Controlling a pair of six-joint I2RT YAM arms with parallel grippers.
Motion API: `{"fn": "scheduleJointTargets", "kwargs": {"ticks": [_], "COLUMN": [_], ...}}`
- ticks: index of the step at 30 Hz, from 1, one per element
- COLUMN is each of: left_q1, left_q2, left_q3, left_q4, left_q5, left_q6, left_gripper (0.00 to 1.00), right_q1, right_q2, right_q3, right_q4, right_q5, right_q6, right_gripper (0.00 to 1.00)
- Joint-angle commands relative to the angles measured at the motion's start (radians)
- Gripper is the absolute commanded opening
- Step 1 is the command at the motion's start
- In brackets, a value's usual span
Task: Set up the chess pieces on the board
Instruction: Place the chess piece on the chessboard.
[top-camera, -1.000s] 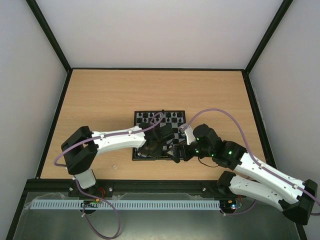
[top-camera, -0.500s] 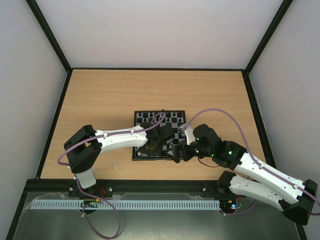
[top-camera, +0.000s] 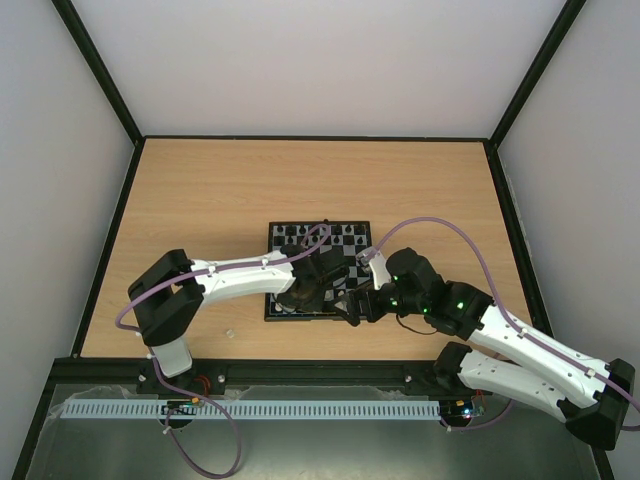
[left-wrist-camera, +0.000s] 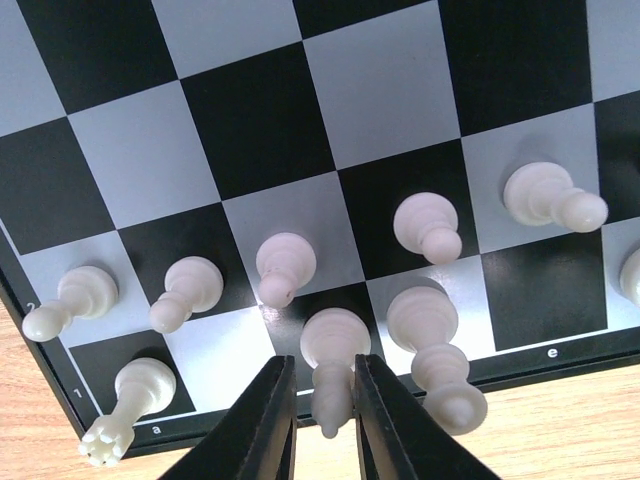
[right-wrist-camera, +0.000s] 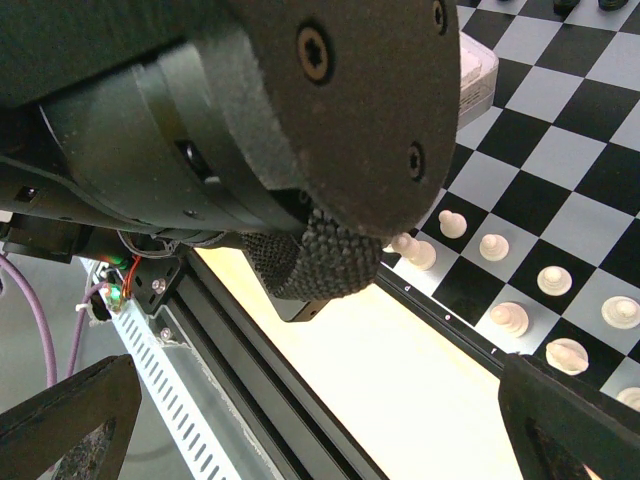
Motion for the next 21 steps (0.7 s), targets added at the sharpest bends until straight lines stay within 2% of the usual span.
{"fn": "scheduleJointTargets", "kwargs": {"ticks": [1, 12, 21], "left_q1": [0.009, 0.002, 0.003], "left_q2": [0.004, -0.081, -0.291], "left_q3": [-0.015, 0.037, -0.107], "left_q4": [-0.015, -0.101, -0.183], "left_q5": [-0.022, -0.059, -0.092], "left_q6": [0.001, -0.035, -0.167], "left_gripper": [0.21, 0.32, 0.43], "right_q1": [-0.001, -0.002, -0.001], "right_q2": [-0.004, -0.003, -0.003], "right_q3": [-0.004, -0.005, -0.005], "right_q4": [-0.004, -0.003, 0.002], "right_q5": [-0.014, -0.017, -0.030], "right_q6": [-0.004, -0.005, -0.010], "right_gripper": [0.99, 0.99, 0.99]}}
